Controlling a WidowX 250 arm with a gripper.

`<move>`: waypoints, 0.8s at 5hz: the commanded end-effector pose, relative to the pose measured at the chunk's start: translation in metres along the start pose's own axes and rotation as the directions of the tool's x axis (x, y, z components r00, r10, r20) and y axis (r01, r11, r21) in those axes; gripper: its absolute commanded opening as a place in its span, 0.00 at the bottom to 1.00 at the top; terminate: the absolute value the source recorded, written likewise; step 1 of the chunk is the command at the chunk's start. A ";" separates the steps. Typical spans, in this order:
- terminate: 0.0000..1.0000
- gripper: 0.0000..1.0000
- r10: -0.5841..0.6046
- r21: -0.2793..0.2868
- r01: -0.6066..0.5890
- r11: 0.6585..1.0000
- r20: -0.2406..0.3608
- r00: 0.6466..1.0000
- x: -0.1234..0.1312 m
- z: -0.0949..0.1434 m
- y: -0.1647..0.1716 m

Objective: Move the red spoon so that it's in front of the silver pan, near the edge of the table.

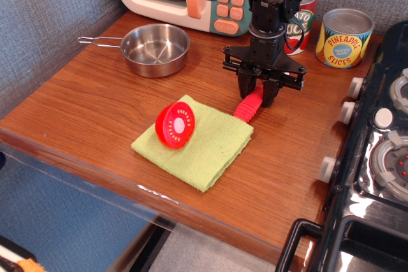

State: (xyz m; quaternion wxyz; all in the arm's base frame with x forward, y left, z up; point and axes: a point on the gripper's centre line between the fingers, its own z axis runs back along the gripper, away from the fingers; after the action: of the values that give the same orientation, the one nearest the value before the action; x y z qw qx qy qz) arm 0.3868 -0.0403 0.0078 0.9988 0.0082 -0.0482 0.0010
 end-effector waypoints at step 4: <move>0.00 0.00 0.063 -0.137 -0.010 0.991 0.392 0.918 0.029 0.095 -0.002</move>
State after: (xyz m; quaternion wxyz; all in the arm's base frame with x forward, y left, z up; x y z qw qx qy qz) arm 0.3990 -0.0462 0.0777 0.9763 -0.0573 -0.2080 0.0138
